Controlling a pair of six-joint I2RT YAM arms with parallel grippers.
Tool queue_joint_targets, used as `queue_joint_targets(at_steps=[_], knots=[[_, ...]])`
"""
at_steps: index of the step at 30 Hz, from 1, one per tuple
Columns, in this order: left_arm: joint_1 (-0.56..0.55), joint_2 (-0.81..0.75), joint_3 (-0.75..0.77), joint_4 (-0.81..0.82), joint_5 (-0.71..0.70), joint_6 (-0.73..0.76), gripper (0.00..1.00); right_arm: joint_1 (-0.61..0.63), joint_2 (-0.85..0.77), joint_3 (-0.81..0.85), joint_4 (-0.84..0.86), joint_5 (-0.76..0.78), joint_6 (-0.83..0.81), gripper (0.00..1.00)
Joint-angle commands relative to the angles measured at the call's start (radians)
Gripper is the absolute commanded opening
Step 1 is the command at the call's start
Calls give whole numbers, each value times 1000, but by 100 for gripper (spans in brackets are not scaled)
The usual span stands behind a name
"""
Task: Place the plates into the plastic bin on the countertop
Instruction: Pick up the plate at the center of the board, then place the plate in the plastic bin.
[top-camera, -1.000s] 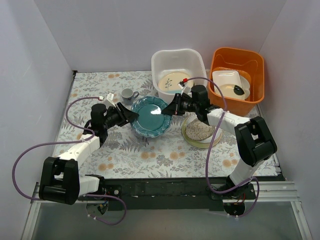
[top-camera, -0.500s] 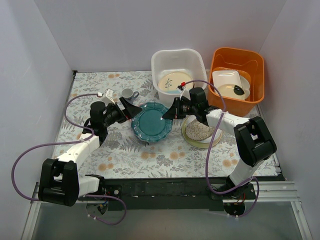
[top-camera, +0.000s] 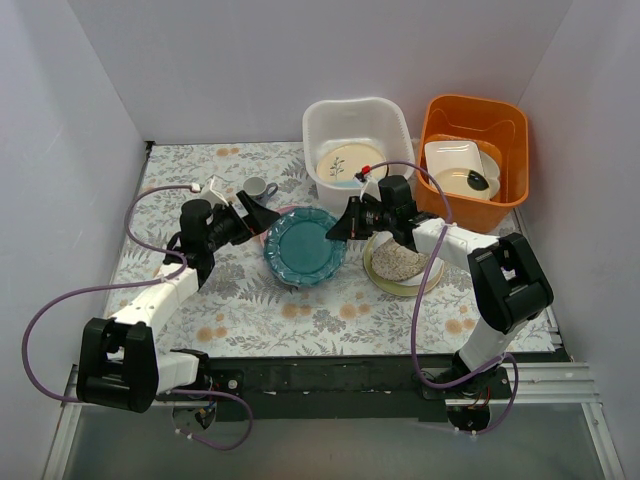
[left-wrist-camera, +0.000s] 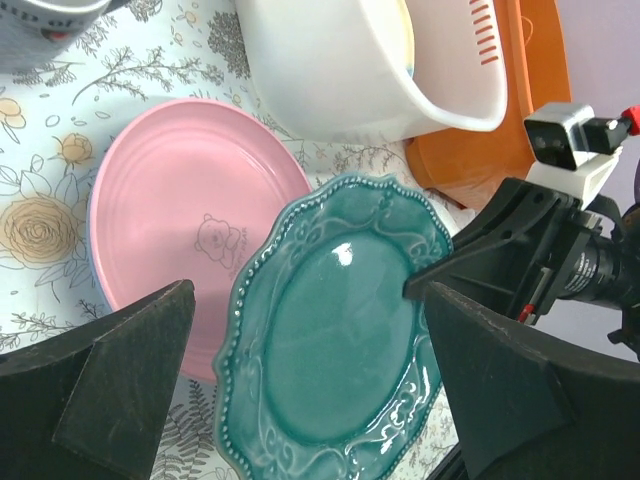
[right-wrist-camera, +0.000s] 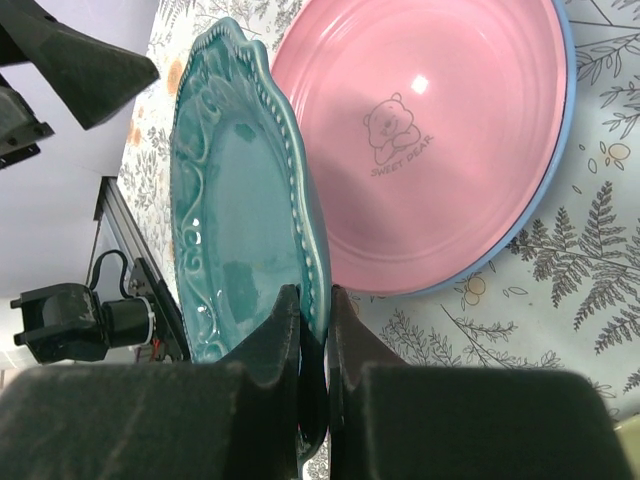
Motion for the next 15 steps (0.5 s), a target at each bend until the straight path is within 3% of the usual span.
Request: queue_joint_targets(at_steps=[1, 15], knots=[[-2, -5, 60, -32, -36, 22, 98, -19, -56, 80, 75, -55, 24, 1], [-2, 13, 67, -45, -19, 33, 98, -131, -80, 174, -1, -71, -2, 1]])
